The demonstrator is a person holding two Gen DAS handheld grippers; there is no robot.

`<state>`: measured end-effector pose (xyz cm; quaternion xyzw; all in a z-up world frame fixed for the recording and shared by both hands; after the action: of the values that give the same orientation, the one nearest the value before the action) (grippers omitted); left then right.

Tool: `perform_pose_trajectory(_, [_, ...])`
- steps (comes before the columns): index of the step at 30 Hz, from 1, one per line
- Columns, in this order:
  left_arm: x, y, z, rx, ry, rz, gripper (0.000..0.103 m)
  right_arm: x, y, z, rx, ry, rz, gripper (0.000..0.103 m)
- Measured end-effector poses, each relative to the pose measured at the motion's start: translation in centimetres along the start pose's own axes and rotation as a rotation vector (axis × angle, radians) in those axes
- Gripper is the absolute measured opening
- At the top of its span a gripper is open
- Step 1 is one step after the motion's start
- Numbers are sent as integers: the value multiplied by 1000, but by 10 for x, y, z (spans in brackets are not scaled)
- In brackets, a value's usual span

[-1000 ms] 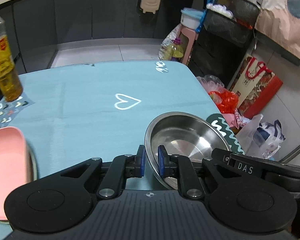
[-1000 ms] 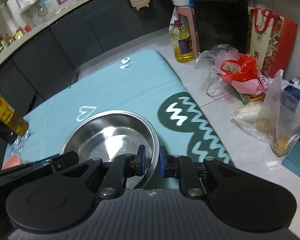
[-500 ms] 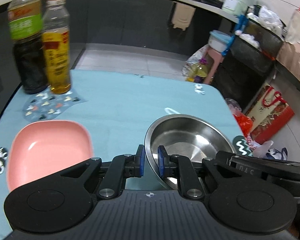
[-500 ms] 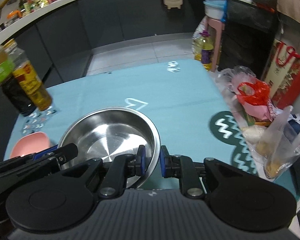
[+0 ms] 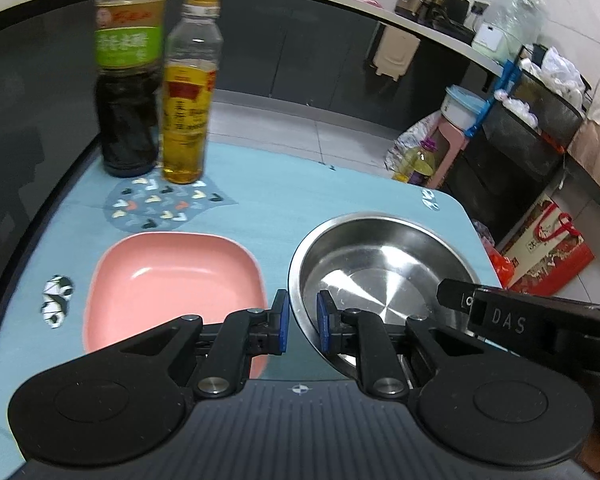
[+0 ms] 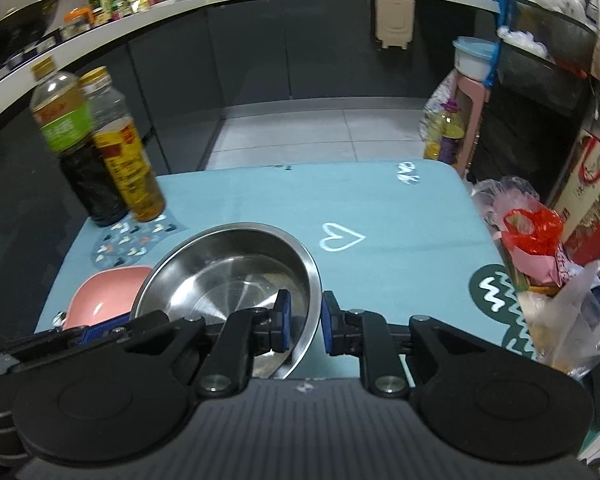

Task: Organize plates and bowls
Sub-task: 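Lift the steel bowl with both grippers and carry it over the pink dish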

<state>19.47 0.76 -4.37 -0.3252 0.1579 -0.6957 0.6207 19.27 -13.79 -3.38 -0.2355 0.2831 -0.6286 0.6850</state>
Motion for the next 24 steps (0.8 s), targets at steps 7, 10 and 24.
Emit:
perform_pose_trajectory(7, [-29,-26,-1,49,-35,32,13,-31,-6,-4,12,-43,48,5])
perform_pose_trajectory(10, [-42,-33,0,63,-46,45,13,-42,-6,-5,10,-44,81,5])
perform_pose_trajectory(24, [-95,-25,-7,53,-82,124,14,-87,28,-15,-55,-55,175,5])
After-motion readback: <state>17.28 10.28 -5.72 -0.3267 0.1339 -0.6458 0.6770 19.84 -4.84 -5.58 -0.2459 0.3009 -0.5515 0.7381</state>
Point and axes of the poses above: each gripper's, at about its wrist camera, not at the fingertips, and y roughly the way its jaws point, x to its right, z to its top, the point moved 2 cm from there along y, roughly the way its jaws point, and after that the axes turned 5 degrees about x, right-handed, at the moved point
